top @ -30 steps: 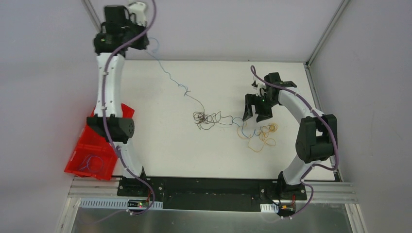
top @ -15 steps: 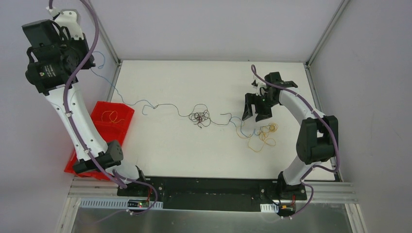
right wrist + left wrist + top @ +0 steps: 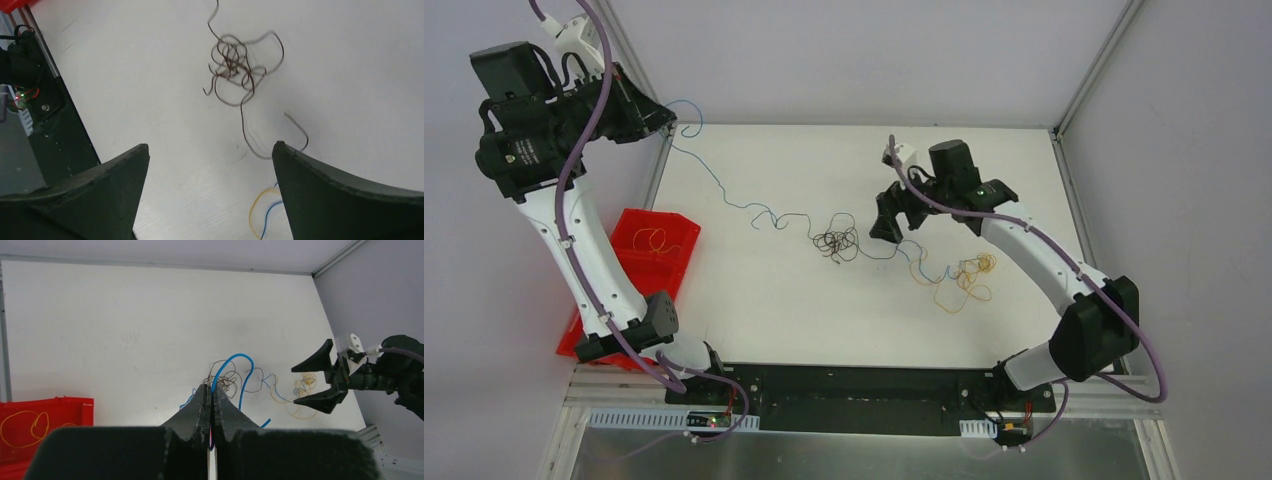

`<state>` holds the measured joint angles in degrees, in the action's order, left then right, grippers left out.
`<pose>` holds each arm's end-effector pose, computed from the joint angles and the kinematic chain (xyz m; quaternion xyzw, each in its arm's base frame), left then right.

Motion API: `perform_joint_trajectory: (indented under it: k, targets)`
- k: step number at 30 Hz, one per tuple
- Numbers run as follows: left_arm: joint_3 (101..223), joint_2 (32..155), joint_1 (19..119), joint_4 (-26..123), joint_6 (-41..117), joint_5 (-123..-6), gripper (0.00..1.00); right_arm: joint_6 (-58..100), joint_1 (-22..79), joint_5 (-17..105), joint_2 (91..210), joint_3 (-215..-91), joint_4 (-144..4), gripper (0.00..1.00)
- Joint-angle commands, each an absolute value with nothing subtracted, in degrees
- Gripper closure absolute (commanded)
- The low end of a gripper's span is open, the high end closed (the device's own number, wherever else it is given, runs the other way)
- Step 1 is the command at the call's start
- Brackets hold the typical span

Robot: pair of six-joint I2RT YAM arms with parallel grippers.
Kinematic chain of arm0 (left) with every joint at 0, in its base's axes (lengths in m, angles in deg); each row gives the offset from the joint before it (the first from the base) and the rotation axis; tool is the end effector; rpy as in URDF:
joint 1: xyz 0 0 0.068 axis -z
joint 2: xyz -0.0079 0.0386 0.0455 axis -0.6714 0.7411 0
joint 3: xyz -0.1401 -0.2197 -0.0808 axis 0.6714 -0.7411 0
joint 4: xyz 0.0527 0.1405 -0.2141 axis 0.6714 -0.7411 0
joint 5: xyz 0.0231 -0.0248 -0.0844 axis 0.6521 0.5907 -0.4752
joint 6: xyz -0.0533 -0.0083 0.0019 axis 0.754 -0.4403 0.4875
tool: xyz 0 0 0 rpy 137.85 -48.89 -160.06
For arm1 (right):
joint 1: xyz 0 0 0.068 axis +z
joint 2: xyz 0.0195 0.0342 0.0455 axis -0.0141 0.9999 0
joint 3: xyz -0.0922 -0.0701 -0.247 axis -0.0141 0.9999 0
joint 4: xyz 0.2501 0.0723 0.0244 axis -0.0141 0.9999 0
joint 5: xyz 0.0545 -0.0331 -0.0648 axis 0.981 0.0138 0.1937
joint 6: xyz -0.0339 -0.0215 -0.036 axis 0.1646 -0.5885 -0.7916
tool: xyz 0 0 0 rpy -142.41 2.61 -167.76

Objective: Untangle the cables

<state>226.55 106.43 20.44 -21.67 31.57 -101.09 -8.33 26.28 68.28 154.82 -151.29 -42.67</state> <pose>0.2185 0.0601 0.5664 0.0382 0.7871 -0.2304 0.5709 0.2865 0.1678 0.3190 -0.4716 0.7404 0.2661 0.3983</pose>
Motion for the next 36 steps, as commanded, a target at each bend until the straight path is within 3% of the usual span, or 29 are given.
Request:
perform_joint_trajectory:
  k: [1,11,16,18,20,23,29,36]
  targets:
    - [230.92,105.25,20.57,-19.72,37.67,-106.47,1.00,-21.25,32.72,68.87,155.24,-150.03,-59.41,0.02]
    - [229.59,101.92,20.55,-18.77,38.33,-104.23,1.00,-26.14,43.01,67.43,176.80,-153.53,-91.52,0.02]
    - [226.20,100.11,20.55,-18.76,38.03,-103.05,1.00,-27.36,46.39,59.59,187.47,-157.70,-105.77,0.05]
    - [224.59,99.37,20.51,-18.76,37.89,-102.28,1.00,-27.32,46.54,56.09,190.38,-160.13,-108.75,0.16]
    - [223.28,98.54,20.46,-18.84,37.69,-101.92,1.00,-28.02,46.21,53.85,191.73,-161.32,-109.19,0.43]
    - [223.65,97.94,20.46,-19.36,34.89,-96.79,1.00,-29.76,44.69,53.14,189.51,-157.28,-108.38,0.97]
    - [226.44,101.79,18.43,-20.40,17.17,-62.13,1.00,-31.47,36.55,55.37,176.45,-143.01,-96.87,1.00]
    - [223.85,100.94,15.05,-17.83,8.80,-56.78,1.00,-31.07,28.46,58.19,167.53,-137.87,-78.94,1.00]
